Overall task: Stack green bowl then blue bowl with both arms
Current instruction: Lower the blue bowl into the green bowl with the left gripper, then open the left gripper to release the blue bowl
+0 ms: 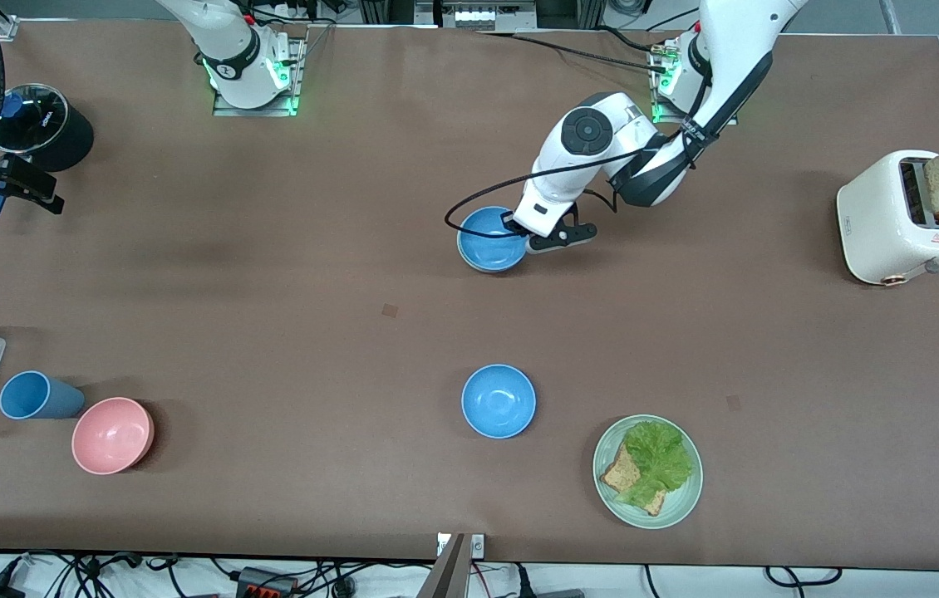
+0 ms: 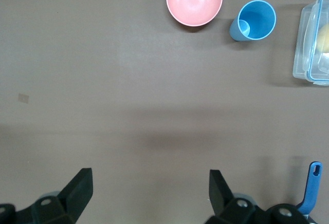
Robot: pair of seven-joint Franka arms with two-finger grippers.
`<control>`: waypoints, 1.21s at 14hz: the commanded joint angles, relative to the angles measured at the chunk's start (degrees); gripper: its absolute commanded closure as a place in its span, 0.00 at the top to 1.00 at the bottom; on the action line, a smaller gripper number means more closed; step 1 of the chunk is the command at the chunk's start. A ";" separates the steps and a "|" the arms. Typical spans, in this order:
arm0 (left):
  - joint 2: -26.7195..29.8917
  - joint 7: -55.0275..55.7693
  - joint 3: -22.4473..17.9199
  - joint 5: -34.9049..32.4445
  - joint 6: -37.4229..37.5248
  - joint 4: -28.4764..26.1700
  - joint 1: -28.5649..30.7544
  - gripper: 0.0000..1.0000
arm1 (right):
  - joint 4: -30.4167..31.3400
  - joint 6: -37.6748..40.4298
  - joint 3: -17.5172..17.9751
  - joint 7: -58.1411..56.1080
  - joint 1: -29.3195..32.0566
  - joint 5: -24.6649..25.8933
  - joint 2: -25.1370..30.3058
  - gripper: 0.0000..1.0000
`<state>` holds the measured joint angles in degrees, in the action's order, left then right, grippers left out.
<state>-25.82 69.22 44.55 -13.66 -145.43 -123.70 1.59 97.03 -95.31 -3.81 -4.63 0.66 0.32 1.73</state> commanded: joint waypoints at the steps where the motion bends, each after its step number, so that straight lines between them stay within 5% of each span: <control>1: 0.41 1.54 -0.17 -1.98 3.82 2.05 -0.09 0.35 | 1.23 -0.40 0.38 -1.09 0.66 0.56 1.43 1.00; 8: 0.68 -0.57 1.50 -1.19 24.04 15.67 1.57 0.40 | 1.23 -0.58 0.38 -1.17 0.66 0.56 1.43 1.00; 13: 0.94 -11.63 8.87 -1.19 31.51 20.68 13.68 0.42 | 1.32 -0.84 0.38 -1.09 0.57 0.21 1.52 1.00; 17: 0.59 -22.43 9.33 -1.11 41.43 29.02 16.52 0.42 | 1.49 -0.93 0.82 -0.39 0.13 0.30 1.34 1.00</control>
<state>-25.03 51.39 52.91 -13.68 -109.68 -99.31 17.62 97.05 -95.67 -3.62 -4.82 0.62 0.32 1.83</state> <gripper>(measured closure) 0.581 0.000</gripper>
